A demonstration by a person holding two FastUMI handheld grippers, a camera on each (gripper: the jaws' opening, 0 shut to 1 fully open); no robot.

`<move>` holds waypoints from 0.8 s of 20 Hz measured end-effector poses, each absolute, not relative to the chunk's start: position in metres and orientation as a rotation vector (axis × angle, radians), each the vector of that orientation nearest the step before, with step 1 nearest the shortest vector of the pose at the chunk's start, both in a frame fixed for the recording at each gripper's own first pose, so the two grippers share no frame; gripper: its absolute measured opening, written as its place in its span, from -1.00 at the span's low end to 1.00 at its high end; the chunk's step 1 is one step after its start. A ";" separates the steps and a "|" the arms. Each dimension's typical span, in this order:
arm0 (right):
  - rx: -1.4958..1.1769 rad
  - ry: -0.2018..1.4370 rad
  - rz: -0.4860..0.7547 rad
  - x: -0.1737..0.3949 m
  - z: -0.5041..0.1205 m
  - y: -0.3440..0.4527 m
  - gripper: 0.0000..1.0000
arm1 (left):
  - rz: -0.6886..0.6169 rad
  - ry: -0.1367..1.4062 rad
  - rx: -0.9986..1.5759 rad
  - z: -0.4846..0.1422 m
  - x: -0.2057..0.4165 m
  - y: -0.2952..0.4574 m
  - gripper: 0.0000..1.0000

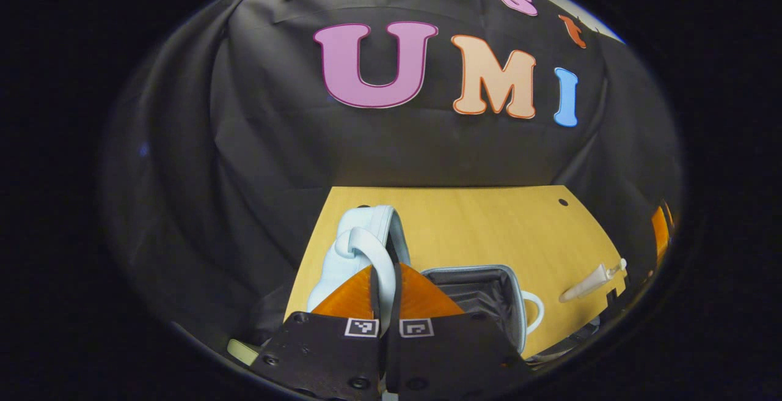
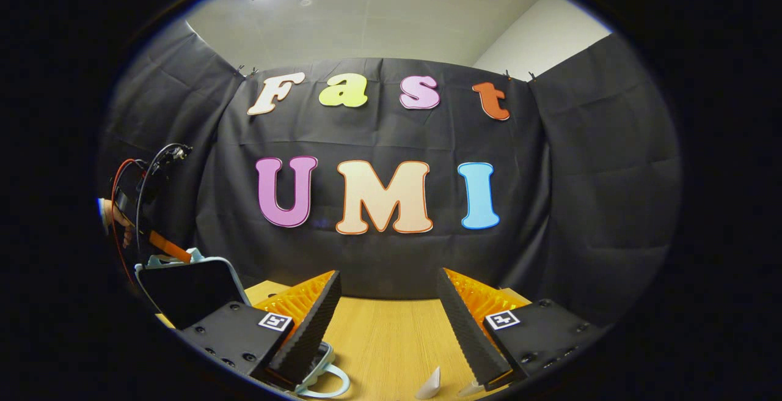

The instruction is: First open the suitcase, pack the skin care products into it, and then close the suitcase.

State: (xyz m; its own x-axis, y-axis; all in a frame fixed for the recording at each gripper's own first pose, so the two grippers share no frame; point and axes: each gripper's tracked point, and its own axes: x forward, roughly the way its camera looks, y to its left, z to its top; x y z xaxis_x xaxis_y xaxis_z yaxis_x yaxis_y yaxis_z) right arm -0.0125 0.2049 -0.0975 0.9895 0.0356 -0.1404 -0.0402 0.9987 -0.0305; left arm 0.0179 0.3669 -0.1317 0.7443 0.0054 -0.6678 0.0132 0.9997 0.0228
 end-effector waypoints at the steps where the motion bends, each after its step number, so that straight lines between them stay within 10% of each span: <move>1: -0.034 0.142 0.036 -0.012 -0.098 0.206 0.96 | 0.014 0.737 0.034 -0.134 0.019 0.375 -1.00; 16: -0.048 0.168 0.015 -0.010 -0.106 0.211 0.96 | 0.255 0.841 0.019 -0.207 0.015 0.500 -1.00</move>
